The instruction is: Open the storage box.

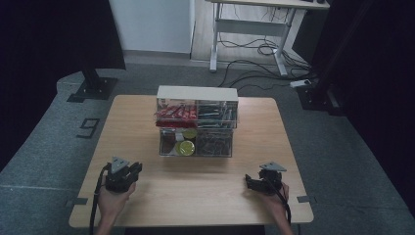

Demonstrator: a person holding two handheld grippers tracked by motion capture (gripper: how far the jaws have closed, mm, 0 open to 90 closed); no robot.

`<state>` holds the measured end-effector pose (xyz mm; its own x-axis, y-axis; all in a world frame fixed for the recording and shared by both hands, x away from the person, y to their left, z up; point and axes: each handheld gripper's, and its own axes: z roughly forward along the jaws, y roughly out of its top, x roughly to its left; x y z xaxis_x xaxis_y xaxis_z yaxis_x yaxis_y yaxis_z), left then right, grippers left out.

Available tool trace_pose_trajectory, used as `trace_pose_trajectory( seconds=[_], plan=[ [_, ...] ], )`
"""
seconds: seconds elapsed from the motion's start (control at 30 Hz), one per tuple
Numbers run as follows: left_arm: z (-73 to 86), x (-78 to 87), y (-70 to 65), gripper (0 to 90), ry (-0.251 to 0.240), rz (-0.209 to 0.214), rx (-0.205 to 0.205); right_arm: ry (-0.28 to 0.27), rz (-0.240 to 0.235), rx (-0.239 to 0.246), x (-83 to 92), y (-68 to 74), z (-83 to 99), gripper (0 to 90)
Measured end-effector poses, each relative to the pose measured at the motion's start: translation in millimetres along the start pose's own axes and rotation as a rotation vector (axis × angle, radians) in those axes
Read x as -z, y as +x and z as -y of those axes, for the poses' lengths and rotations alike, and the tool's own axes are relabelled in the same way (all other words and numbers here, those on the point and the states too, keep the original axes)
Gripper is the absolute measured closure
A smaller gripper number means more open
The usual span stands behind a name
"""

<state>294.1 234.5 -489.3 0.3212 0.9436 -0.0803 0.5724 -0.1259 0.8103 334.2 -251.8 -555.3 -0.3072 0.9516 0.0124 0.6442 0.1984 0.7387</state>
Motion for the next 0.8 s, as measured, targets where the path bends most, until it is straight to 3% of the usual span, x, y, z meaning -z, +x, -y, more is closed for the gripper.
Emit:
trace_pose_trajectory(
  seconds=[0.23, 0.8],
  plan=[
    [-6.9, 9.7, -8.8, 90.0, -0.027, 0.034, -0.019, -0.001, 0.001, 0.0, -0.1, -0.2, -0.1, 13.0],
    [-23.5, 32.0, -17.2, 90.0, -0.1, 0.082, -0.011, -0.001, 0.001, 0.001, 0.0, 0.0, 0.0, 13.2]
  ],
)
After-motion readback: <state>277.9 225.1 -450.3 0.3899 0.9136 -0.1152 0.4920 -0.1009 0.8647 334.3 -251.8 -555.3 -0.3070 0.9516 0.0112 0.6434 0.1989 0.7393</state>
